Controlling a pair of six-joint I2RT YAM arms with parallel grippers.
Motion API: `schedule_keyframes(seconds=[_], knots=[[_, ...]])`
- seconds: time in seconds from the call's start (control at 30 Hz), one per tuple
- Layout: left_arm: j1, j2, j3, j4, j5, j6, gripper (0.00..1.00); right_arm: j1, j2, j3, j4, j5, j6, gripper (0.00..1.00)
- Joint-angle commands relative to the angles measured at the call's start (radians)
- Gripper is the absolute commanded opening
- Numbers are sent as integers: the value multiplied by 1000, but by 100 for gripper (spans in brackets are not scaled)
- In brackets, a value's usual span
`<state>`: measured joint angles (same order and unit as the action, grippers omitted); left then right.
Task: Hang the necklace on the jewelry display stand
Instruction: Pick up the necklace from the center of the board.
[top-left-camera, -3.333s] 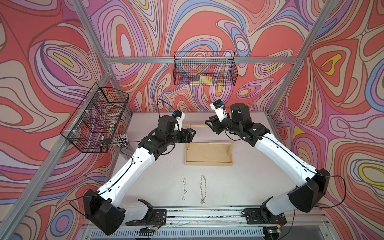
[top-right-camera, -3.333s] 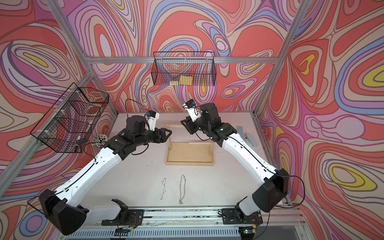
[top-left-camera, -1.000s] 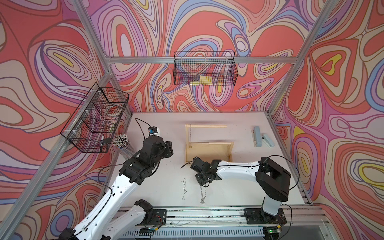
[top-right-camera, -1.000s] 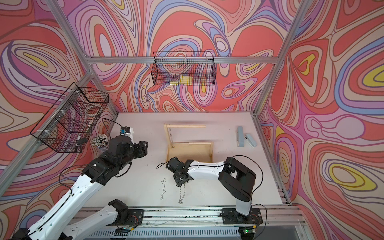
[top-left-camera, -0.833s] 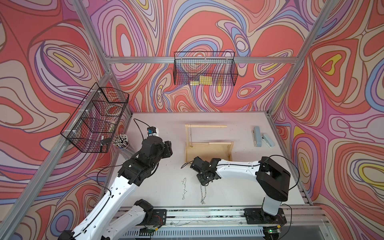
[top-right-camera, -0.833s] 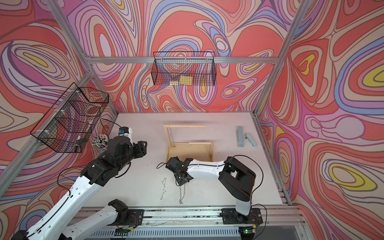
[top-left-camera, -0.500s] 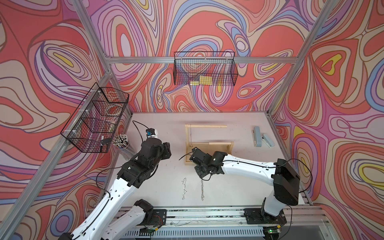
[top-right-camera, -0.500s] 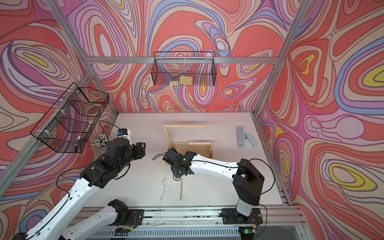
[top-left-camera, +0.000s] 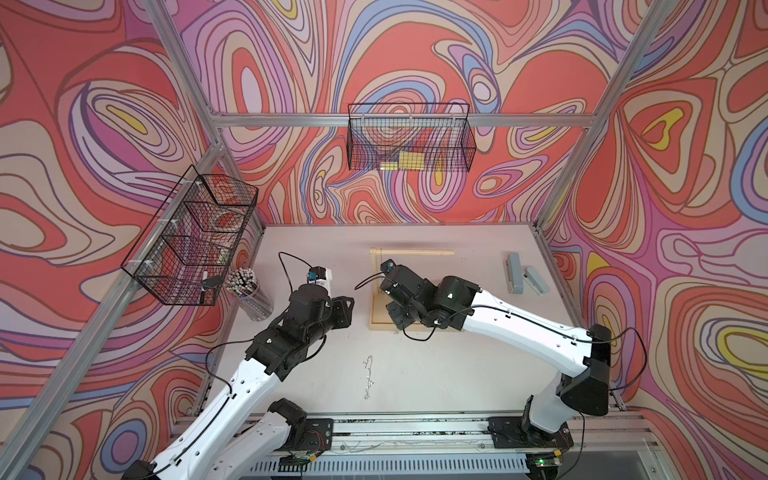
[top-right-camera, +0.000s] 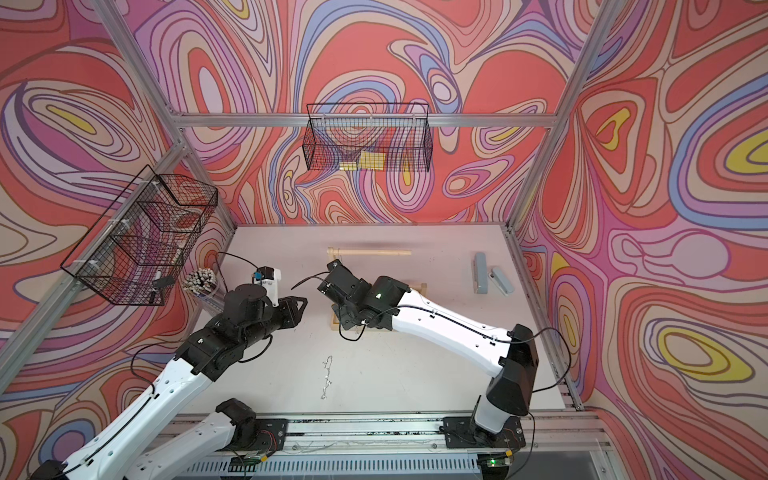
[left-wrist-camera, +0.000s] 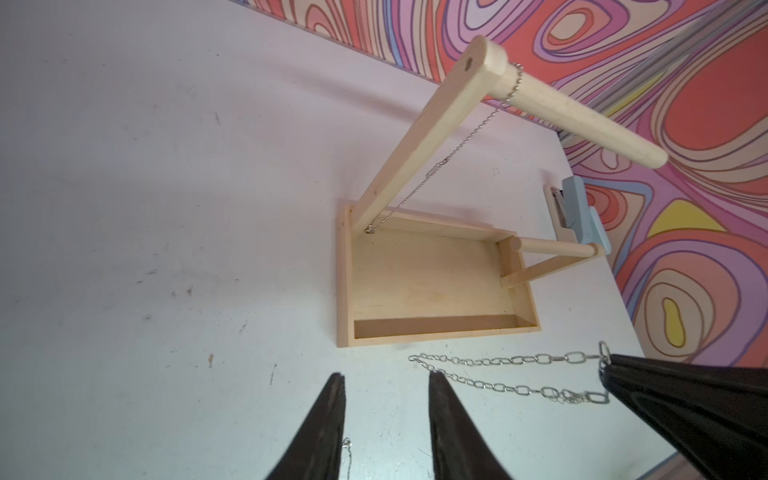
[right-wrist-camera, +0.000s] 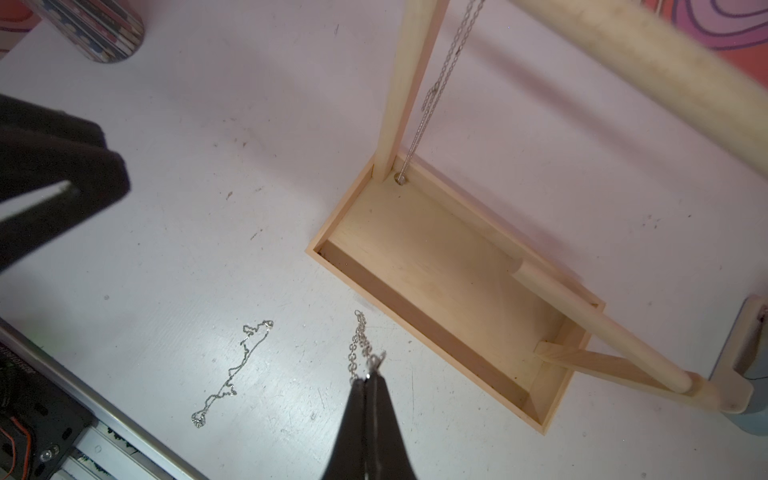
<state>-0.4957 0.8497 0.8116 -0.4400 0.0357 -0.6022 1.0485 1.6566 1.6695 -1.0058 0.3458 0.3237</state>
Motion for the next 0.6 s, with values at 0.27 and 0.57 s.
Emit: schedule_keyframes(seconds=[0.27, 0.57], knots=[[4, 78, 78, 231, 328, 55, 52, -6, -9, 166, -73, 101, -124, 0], [-40, 131, 137, 249, 414, 107, 64, -28, 0, 230, -51, 102, -164, 0]])
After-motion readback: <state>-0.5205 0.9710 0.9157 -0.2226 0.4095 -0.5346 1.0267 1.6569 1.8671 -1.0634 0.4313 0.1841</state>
